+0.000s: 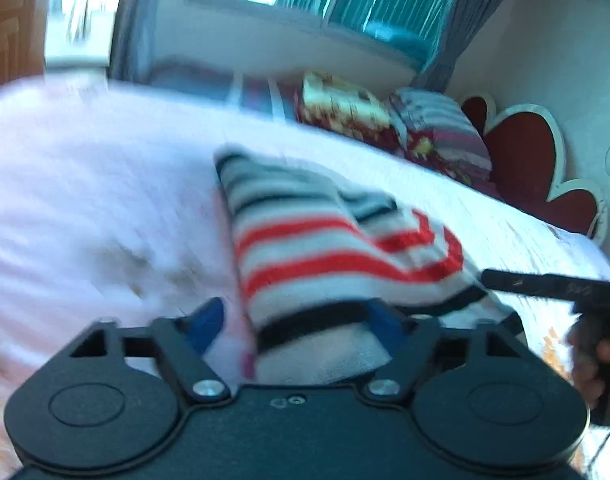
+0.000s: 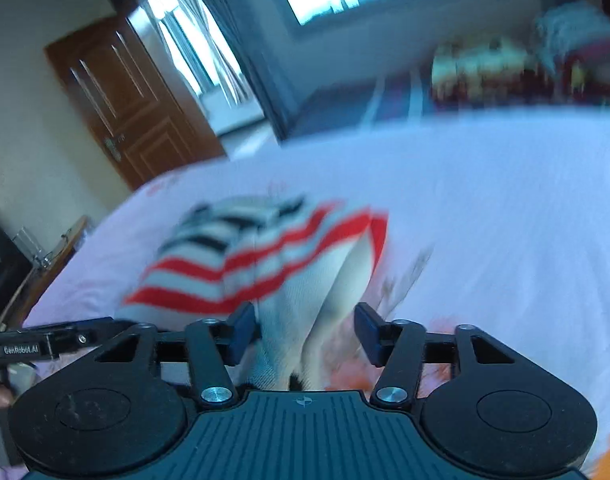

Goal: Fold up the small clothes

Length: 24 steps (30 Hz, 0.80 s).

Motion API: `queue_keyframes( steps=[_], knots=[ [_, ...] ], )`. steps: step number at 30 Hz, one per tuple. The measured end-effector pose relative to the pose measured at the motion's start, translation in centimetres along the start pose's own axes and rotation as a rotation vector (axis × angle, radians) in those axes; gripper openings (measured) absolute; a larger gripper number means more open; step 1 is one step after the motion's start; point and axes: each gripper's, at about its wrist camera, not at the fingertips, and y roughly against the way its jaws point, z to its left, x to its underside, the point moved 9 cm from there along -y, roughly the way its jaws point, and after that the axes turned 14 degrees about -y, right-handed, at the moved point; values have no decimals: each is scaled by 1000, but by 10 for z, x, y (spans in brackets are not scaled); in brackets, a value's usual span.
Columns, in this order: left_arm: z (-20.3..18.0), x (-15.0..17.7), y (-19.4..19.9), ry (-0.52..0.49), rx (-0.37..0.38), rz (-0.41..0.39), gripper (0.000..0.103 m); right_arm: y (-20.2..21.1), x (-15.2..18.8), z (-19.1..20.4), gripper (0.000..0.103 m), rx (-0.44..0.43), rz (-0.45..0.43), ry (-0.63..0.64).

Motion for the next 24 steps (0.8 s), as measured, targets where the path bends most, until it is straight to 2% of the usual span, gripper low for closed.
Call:
queue_keyframes(
  steps=[1,2,4,7,9,13,16,18,20,24],
  knots=[
    [3,1,4,-31,-10,-7,47,3,-5,6,30,1,-17,50],
    [-1,-6,6,-58,-9,-14,42,2,-5,11,28,2,-19,87],
    [-11,-15,-2,-106,-2,-7,42,-11,-9,22,28,17,-10,151],
    [-28,-14,-28,-170,6,70,43,-38,-2,33,28,52,29,245],
    [-34,-7,-40,-189,2,105,46,-59,14,23,26,144,88,314],
    [-34,-5,-47,-174,5,110,46,-69,24,7,26,176,73,308],
    [-32,-3,-44,-176,12,106,46,-59,30,3,26,169,68,268],
    [-32,-4,-32,-176,11,87,43,-37,25,5,26,157,54,234],
    [-33,-4,-15,-178,2,62,43,-11,22,10,26,137,26,241],
    [-38,17,17,-192,-34,34,43,31,41,29,26,79,41,283]
  ],
)
